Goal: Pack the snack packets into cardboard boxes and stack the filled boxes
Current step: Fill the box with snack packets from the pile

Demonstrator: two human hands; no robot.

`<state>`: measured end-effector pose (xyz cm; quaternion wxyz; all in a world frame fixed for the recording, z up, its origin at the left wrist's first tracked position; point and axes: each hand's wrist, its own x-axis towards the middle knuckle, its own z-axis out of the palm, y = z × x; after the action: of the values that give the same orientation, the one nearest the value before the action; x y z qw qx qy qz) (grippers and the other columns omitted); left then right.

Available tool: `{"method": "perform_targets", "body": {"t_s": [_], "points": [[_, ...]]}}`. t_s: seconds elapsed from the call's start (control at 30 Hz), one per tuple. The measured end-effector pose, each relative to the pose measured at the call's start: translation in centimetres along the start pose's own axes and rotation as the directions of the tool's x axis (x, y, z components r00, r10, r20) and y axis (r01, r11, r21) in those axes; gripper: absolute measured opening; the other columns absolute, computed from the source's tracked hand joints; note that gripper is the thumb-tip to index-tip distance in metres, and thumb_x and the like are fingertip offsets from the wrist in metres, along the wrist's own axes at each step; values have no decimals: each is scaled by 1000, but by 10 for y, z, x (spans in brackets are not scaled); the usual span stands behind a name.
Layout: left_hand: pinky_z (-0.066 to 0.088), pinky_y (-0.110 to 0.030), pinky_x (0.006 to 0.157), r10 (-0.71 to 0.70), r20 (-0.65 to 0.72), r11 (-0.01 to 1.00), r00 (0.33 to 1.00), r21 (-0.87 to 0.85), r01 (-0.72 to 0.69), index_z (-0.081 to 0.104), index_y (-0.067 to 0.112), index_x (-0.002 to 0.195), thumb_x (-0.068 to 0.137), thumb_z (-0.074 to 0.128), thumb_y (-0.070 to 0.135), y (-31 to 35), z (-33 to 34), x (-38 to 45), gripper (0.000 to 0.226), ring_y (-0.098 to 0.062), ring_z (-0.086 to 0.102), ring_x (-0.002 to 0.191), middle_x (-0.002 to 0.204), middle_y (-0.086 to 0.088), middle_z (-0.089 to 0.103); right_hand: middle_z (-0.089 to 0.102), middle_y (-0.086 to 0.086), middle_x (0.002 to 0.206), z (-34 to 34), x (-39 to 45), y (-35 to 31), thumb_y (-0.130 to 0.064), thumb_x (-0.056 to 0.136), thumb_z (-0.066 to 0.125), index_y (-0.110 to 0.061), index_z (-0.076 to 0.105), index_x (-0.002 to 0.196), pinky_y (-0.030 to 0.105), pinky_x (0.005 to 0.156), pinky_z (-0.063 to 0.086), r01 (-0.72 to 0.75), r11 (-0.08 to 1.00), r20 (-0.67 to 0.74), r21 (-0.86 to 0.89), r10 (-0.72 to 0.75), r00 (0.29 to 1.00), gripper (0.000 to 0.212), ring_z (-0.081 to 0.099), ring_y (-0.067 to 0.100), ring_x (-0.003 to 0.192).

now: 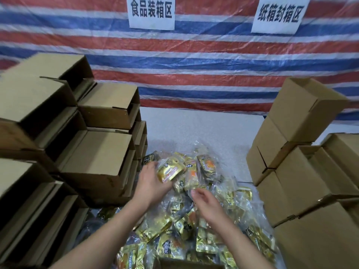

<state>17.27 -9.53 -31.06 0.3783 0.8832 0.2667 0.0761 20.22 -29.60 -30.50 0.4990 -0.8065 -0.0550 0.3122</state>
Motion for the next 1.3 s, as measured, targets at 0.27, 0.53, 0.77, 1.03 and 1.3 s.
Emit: {"method": "perform_targets", "body": {"t_s": [0.27,0.53,0.77,1.03,1.3], "points": [[47,-16,80,137,-51,946,989,-290,-147,46,31,135,52,65,72,102,-61,-54,95,4,57,97,112,16,57,63,5,136,-9,-28,-78,-81,59,75,-22,52,143,48,103,49,178,720,60,671,-292,955,105,61,21,124],[34,-33,93,388,-27,922,921,33,-387,59,36,91,81,11,77,148,-67,-95,64,-14,43,113,107,8,52,61,27,126,-20,-77,-115,-61,58,88,6,59,126,44,96,55,195,542,88,818,-452,888,100,61,36,118],[16,-44,119,373,111,925,921,29,-378,54,29,141,96,9,62,125,-77,-112,72,-14,21,146,157,1,33,77,7,99,-48,-91,-86,-44,88,51,-17,81,93,29,73,59,325,708,-6,627,-413,911,41,75,17,89],[42,-27,99,63,411,997,909,17,-77,51,22,142,103,41,49,-12,-24,-139,49,-13,52,123,143,0,55,74,15,98,-49,-103,-57,-45,86,54,-1,64,120,32,69,61,390,834,2,390,-424,906,57,73,23,83],[52,-26,88,-225,577,944,785,-68,322,54,24,131,106,39,39,-81,33,-178,32,-6,61,100,115,6,63,72,-10,103,-18,-110,-28,-69,61,79,-30,56,121,24,78,57,342,939,166,-46,-330,929,75,70,2,91]]}}
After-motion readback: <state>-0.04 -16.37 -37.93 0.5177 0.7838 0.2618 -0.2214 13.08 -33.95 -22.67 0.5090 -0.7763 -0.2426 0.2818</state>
